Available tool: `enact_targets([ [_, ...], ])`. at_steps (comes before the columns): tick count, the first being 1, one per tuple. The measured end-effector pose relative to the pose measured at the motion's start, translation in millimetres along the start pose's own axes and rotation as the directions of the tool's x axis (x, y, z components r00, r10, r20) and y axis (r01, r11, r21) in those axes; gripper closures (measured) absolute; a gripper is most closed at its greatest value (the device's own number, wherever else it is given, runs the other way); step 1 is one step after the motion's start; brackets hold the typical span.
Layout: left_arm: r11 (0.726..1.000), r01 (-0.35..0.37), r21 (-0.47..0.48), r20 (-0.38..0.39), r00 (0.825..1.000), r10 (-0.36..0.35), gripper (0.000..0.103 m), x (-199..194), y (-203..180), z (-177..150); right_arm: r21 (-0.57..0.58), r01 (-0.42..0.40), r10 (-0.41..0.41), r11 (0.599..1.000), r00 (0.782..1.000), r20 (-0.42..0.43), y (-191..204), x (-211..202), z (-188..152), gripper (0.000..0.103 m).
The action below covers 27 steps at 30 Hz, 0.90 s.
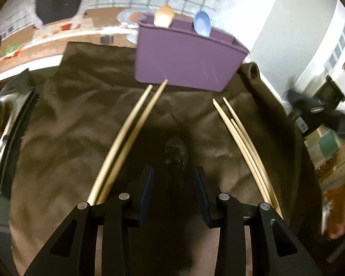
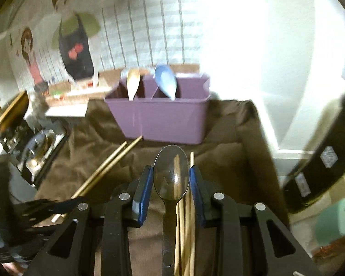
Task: Organize utensils
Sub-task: 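Grasp the dark metal spoon with the right tool, then lift the metal spoon with the right tool toward the caddy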
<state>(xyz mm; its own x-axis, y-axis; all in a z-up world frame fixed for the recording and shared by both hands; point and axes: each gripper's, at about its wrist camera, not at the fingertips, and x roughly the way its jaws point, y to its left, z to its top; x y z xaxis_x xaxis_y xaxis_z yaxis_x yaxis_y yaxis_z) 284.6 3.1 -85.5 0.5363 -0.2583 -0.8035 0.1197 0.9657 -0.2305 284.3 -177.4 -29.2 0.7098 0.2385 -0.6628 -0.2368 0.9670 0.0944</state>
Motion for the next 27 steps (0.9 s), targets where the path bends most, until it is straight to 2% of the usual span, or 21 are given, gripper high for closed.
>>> enact_targets([
  [4,1.000,-0.003,-0.007,-0.034,0.999,0.003,0.065,19,-6,4,0.026,0.007,-0.008,1.000,0.999,0.037,-11,-20,2,0.074],
  [10,0.998,-0.055,0.026,-0.023,0.998,0.055,0.065,31,-13,13,0.063,0.021,-0.025,0.998,0.998,0.063,-23,-36,-1,0.074],
  [17,0.993,-0.114,0.038,-0.012,0.993,0.114,0.065,41,-12,21,0.088,0.028,-0.035,0.996,0.997,0.068,-30,-39,-5,0.074],
  [24,0.977,-0.175,0.118,-0.010,0.984,0.178,0.066,46,-25,20,0.096,0.024,-0.030,0.995,0.998,0.062,-29,-38,-7,0.074],
  [27,0.980,-0.158,0.119,-0.009,0.987,0.160,0.070,44,-23,19,0.090,0.029,-0.034,0.995,0.997,0.062,-26,-40,-8,0.074],
])
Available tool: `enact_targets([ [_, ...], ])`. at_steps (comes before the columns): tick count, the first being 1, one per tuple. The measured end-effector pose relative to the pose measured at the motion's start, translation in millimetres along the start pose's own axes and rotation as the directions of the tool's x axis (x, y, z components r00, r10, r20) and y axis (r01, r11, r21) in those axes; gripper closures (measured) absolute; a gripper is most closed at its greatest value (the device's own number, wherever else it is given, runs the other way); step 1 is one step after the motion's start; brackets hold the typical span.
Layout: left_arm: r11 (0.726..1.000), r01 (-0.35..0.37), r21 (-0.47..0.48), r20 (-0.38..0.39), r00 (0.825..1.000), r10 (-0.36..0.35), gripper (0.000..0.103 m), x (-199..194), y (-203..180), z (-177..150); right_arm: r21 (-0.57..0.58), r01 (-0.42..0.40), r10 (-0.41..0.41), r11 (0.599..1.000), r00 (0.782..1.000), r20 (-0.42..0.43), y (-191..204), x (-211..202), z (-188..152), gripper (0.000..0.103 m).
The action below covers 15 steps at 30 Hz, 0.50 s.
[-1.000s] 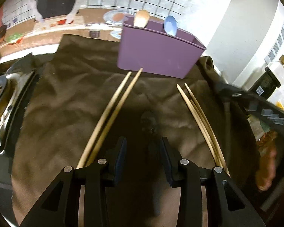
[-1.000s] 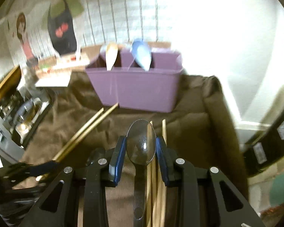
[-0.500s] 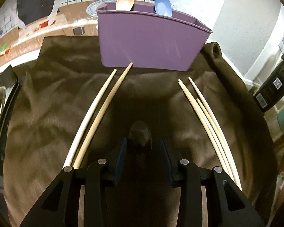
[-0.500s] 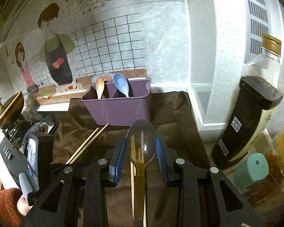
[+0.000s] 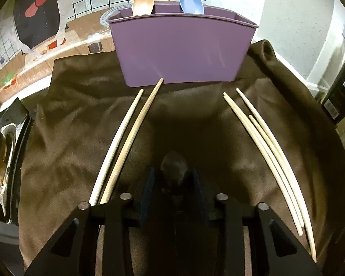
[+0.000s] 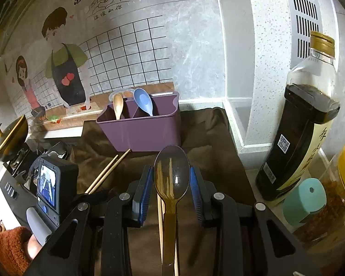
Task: Organize utensils
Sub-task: 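Lift the metal spoon with the right tool toward the caddy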
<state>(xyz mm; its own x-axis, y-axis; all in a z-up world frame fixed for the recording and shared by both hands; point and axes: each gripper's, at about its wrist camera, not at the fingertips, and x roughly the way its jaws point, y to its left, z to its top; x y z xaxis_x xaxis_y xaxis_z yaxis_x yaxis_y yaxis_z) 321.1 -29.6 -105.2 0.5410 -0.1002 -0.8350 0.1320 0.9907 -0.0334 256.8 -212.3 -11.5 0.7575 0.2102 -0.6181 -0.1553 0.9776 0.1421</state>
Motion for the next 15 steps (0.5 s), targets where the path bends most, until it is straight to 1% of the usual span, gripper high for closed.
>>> enact_targets([
  [3,0.998,0.056,-0.036,0.019,0.998,-0.055,0.070,-8,5,-3,-0.006,-0.006,0.006,1.000,1.000,0.000,2,-2,-1,0.074],
  [5,0.995,0.084,-0.054,0.059,0.995,-0.081,0.070,-23,9,-7,-0.009,-0.013,0.013,1.000,1.000,0.003,3,-4,-2,0.074],
  [9,0.986,0.149,-0.079,0.139,0.981,-0.137,0.070,-60,15,-12,-0.016,-0.022,0.022,1.000,1.000,0.003,6,-7,-3,0.074],
  [12,0.981,0.173,-0.092,0.189,0.970,-0.154,0.070,-82,18,-13,-0.019,-0.029,0.029,0.999,1.000,0.001,7,-7,-3,0.074],
  [15,0.979,0.182,-0.090,0.232,0.960,-0.157,0.070,-101,20,-13,-0.021,-0.037,0.037,0.999,0.999,-0.001,10,-7,-4,0.074],
])
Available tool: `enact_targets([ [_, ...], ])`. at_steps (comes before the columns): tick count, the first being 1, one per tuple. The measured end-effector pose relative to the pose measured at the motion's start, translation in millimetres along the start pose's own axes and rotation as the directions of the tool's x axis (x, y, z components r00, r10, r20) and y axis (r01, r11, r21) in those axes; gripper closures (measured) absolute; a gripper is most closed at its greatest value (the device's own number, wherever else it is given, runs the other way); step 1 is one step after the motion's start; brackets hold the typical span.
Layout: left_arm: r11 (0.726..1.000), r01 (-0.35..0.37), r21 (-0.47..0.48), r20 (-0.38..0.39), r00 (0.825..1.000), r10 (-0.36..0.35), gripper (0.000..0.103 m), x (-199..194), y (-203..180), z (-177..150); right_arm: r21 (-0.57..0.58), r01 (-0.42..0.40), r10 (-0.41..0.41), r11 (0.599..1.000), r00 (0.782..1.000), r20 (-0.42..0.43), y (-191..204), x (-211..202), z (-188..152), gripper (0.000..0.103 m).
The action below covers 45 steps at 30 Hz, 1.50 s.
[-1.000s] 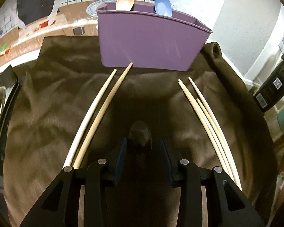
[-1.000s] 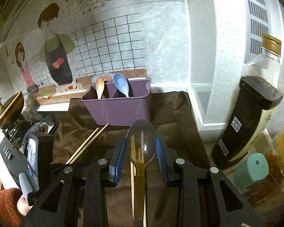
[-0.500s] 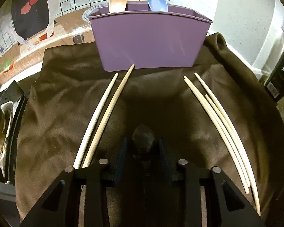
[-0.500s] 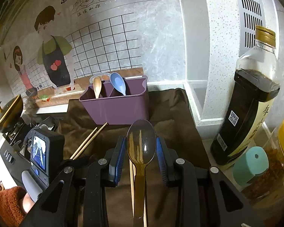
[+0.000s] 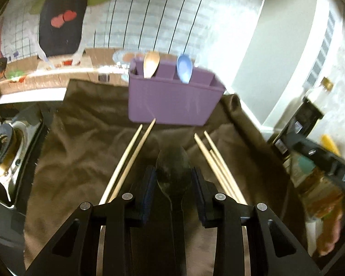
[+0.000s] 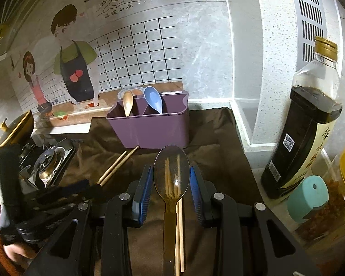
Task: Organize utensils
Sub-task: 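Lift the metal spoon with the right tool toward the caddy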
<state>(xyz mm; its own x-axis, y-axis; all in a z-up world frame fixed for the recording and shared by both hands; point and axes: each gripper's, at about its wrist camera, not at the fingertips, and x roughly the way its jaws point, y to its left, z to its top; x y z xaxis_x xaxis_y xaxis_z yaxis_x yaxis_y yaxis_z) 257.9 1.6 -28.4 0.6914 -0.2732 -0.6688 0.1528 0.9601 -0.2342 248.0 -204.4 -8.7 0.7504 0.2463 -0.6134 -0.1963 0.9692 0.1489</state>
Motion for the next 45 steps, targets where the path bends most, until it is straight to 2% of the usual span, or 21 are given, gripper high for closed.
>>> enact_targets([
  [18,0.999,-0.008,0.038,0.074,0.997,0.006,0.070,-36,-12,6,-0.020,-0.014,0.014,1.000,1.000,0.011,13,-4,0,0.074],
  [23,0.999,-0.001,0.053,0.131,0.991,-0.006,0.071,-53,-14,25,-0.046,0.003,-0.001,0.999,0.999,0.044,19,-11,14,0.074],
  [26,0.998,0.004,0.067,0.200,0.980,-0.018,0.071,-70,-15,53,-0.056,0.014,-0.008,0.998,0.994,0.111,22,-27,41,0.074],
  [29,0.997,0.009,0.079,0.284,0.958,-0.031,0.071,-91,-17,89,-0.061,0.008,0.004,0.998,0.979,0.204,27,-49,79,0.074],
  [32,0.996,0.017,0.093,0.384,0.922,-0.051,0.071,-112,-21,134,-0.063,0.023,-0.004,0.998,0.955,0.295,31,-67,122,0.074],
  [34,0.994,0.011,0.110,0.426,0.903,-0.057,0.071,-119,-25,158,-0.064,0.026,-0.004,0.998,0.945,0.326,33,-71,143,0.074],
  [37,0.992,-0.006,0.122,0.455,0.889,-0.051,0.071,-117,-25,185,-0.056,0.040,-0.017,0.998,0.931,0.365,33,-68,173,0.074],
  [41,0.992,-0.023,0.122,0.489,0.871,-0.040,0.071,-102,-20,204,-0.033,0.057,-0.039,0.998,0.913,0.407,30,-51,191,0.074],
  [43,0.993,-0.019,0.116,0.492,0.870,-0.041,0.071,-88,-17,208,-0.028,0.065,-0.048,0.998,0.912,0.408,29,-36,195,0.074],
  [45,0.994,-0.019,0.105,0.479,0.877,-0.034,0.071,-66,-8,210,-0.031,0.072,-0.054,0.997,0.916,0.398,32,-18,197,0.074],
])
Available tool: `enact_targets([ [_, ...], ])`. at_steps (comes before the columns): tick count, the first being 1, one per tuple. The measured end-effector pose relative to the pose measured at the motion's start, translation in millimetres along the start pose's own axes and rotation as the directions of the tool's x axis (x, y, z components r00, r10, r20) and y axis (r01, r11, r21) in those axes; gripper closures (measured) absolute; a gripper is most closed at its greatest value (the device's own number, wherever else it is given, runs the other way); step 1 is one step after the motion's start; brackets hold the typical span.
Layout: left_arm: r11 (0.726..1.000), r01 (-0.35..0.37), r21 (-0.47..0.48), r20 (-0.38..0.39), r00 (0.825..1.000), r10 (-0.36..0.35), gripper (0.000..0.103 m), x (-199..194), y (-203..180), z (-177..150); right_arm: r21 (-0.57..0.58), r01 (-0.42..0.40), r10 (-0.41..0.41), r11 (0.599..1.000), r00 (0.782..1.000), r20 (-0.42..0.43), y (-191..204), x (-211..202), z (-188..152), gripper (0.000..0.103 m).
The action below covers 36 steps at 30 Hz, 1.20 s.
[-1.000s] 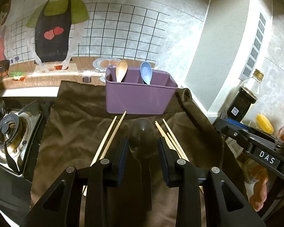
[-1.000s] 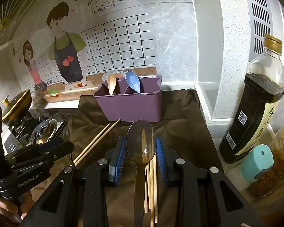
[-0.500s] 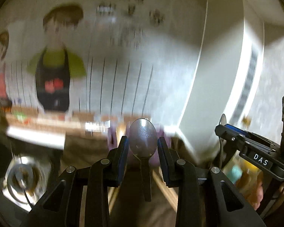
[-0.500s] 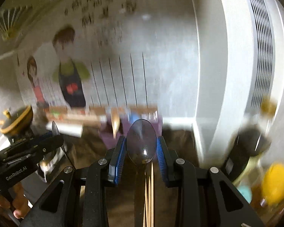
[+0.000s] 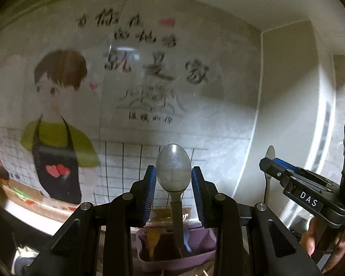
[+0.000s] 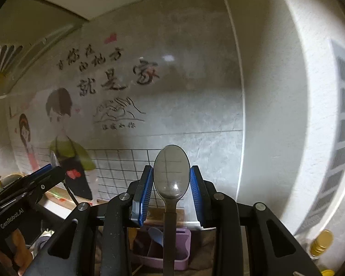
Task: Organize utensils
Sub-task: 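Lift the metal spoon with the right tool toward the caddy, then lower the metal spoon into the caddy and open the right tool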
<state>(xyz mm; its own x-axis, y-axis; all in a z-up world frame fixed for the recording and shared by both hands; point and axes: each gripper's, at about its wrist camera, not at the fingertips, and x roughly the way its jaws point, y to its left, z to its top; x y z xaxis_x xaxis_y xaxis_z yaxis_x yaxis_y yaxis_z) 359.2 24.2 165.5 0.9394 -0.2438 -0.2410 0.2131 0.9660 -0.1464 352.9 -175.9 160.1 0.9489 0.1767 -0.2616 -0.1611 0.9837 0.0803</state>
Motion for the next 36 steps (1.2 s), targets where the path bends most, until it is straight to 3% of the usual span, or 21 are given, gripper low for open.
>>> enact_targets([
  [6,1.000,-0.019,-0.022,-0.099,0.995,0.016,0.071,58,26,-37,-0.010,0.023,-0.023,1.000,0.999,-0.043,8,62,-25,0.074],
  [14,0.999,-0.032,-0.041,-0.195,0.980,0.023,0.071,104,41,-77,-0.031,0.066,-0.068,0.997,0.993,-0.092,10,128,-64,0.074],
  [26,0.999,-0.042,-0.024,-0.263,0.964,0.034,0.070,130,40,-106,-0.039,0.052,-0.057,0.998,0.986,-0.157,6,160,-96,0.074],
  [31,0.999,-0.028,-0.046,-0.286,0.958,0.014,0.071,131,44,-113,0.056,-0.028,0.042,0.998,0.961,-0.272,-13,164,-113,0.073],
  [36,0.995,-0.008,-0.098,-0.321,0.947,-0.024,0.071,131,51,-121,0.049,-0.042,0.055,0.998,0.947,-0.315,-16,159,-128,0.073],
])
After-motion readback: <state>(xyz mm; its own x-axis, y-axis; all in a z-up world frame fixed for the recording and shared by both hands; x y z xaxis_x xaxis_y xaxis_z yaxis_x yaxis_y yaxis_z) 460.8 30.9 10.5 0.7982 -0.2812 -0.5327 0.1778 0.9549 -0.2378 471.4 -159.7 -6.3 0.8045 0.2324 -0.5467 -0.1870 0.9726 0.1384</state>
